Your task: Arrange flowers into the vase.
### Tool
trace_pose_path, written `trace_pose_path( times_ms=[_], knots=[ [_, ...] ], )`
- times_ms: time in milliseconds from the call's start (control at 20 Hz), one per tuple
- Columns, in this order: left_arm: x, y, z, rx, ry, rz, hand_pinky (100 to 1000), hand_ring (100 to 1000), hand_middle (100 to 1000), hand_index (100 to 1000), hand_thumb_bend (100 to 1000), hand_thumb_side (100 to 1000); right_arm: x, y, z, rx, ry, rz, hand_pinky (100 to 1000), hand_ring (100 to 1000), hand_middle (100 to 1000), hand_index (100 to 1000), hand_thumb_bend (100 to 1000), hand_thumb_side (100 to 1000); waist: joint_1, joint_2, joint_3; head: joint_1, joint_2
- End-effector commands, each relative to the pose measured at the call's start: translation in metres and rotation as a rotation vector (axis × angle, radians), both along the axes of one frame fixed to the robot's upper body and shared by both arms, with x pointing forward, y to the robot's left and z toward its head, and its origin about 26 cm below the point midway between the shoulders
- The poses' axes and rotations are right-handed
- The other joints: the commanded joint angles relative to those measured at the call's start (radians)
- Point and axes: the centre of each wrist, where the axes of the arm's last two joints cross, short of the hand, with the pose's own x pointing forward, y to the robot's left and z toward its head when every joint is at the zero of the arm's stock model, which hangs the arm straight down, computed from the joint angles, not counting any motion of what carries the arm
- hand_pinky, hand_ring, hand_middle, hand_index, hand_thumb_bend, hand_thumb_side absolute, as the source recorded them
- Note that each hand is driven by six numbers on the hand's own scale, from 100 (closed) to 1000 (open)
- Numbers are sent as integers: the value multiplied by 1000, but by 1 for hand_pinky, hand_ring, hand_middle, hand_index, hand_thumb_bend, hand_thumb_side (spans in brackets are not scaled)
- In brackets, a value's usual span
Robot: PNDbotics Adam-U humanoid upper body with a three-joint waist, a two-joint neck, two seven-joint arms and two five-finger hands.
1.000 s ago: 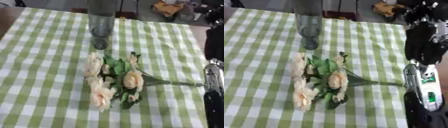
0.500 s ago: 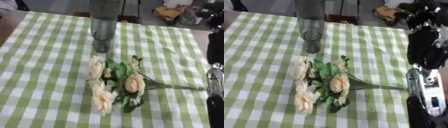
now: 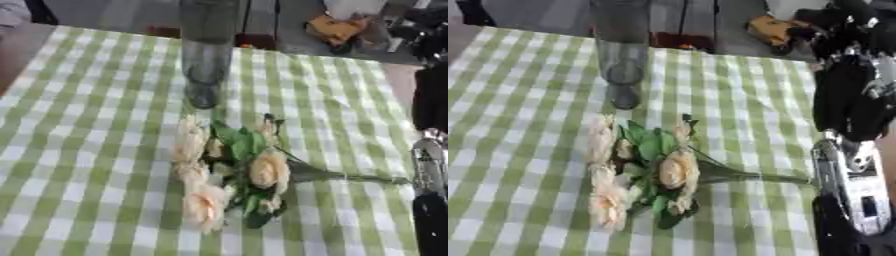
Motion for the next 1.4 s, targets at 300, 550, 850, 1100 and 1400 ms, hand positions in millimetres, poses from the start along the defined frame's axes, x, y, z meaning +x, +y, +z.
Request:
trace_pose_path(
  times_ms=[300, 550, 850, 1100, 1400],
  knots=[
    [-2, 0, 6, 7, -22, -6, 552, 847, 919, 944, 100, 860, -4, -5, 20, -80, -45, -23, 718, 774, 655, 850, 100, 1000, 4, -24, 0, -6, -12],
    [-2, 1, 5, 12, -14, -5, 552, 847, 919, 944, 100, 860, -3, -8, 61, -328, -63, -134, 782, 828, 714, 894, 219, 1000, 1, -34, -1, -19, 0],
    [-3, 2, 3, 23, -3, -7, 552, 847, 920, 944, 100, 858, 2, -8, 102, -670, -23, -303, 813, 850, 751, 908, 382, 1000, -1, -47, -5, -32, 17],
    [-3, 2, 2, 30, 4, -10, 552, 847, 920, 945, 100, 856, 17, -19, 112, -896, 21, -365, 804, 853, 771, 919, 528, 1000, -1, -56, -6, -38, 24],
    [-3, 1, 2, 35, 7, -17, 553, 847, 920, 945, 100, 853, 32, -30, 113, -1093, 81, -396, 763, 833, 786, 943, 616, 1000, 0, -65, -5, -35, 21]
  ],
)
